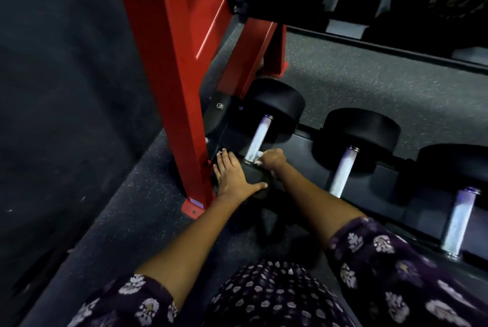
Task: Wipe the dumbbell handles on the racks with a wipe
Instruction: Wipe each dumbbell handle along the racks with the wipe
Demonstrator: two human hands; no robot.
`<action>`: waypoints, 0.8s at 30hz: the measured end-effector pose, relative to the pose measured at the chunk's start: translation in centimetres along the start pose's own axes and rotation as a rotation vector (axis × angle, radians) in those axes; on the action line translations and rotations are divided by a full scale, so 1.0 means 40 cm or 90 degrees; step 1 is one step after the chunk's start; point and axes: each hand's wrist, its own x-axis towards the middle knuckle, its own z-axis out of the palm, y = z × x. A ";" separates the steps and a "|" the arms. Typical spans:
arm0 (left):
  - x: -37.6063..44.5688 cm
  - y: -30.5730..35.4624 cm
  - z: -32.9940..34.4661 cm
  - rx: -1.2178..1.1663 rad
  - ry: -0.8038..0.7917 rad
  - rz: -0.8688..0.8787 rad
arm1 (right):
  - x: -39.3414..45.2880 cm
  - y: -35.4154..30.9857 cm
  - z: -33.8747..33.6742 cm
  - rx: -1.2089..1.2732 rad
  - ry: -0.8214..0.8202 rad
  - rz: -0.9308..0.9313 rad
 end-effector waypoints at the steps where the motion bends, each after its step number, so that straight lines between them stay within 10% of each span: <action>1: 0.001 0.000 0.002 -0.003 0.000 0.000 | -0.002 0.002 -0.003 -0.010 -0.022 0.000; 19: 0.008 -0.005 0.008 -0.006 -0.003 0.001 | 0.024 0.028 -0.003 0.148 -0.207 0.046; 24: 0.002 -0.003 0.006 0.010 -0.003 0.004 | 0.030 0.007 -0.031 0.219 -0.106 0.052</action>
